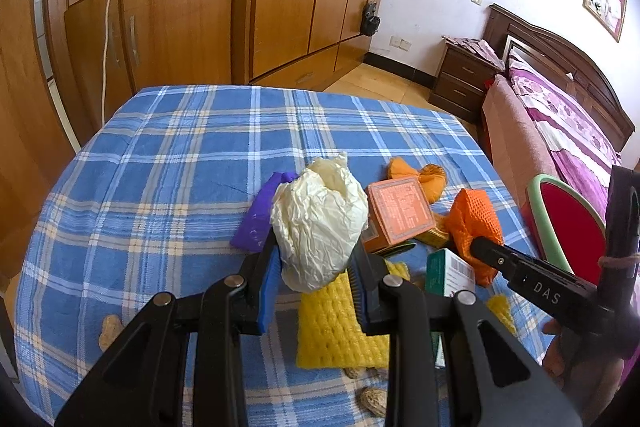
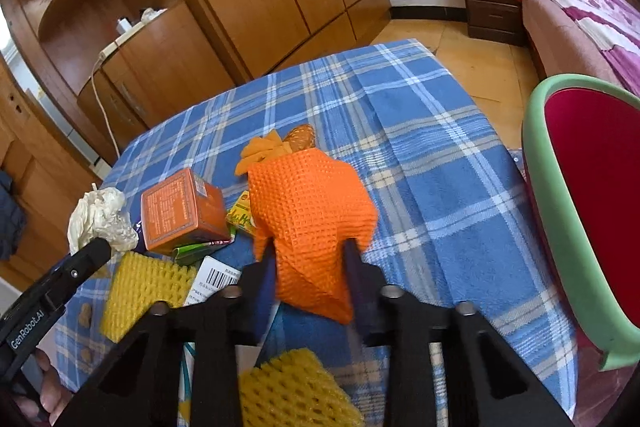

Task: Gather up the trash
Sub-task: 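Close the right tool on the orange foam net while the left tool grips the white bag, then carry the orange net and white bag over the red bucket with both tools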

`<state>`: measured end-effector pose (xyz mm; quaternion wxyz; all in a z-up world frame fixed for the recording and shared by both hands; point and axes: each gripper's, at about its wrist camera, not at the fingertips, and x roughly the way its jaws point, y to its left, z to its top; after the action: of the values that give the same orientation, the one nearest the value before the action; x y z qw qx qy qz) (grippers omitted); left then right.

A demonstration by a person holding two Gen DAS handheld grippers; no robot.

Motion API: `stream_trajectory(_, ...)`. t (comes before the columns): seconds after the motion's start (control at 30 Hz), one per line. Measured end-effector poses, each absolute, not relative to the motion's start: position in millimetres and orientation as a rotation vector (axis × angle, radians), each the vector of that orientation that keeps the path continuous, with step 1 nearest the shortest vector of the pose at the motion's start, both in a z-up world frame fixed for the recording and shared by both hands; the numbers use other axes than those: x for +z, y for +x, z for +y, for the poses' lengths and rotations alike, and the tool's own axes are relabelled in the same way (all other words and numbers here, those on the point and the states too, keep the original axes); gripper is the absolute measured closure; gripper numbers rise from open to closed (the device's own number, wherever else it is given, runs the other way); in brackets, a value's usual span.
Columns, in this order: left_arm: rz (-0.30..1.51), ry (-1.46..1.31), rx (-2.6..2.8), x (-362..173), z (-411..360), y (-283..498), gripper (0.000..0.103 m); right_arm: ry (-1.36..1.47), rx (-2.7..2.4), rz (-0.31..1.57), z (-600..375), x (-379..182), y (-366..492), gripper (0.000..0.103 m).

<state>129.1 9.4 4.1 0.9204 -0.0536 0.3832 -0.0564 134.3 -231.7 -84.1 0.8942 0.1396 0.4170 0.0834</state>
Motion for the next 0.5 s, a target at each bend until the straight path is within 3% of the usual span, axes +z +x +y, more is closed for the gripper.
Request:
stream_trajectory(0.17, 0.778, -0.102, -0.132, 9, 4, 124, 0.072, 0.318, 0.161, 0.830, -242, -77, 125, 0.093)
stream_trajectory(0.5, 0.752, -0.089, -0.192, 26, -13, 111, 0.072, 0.351, 0.130, 0.740, -265, -46, 90, 0.094)
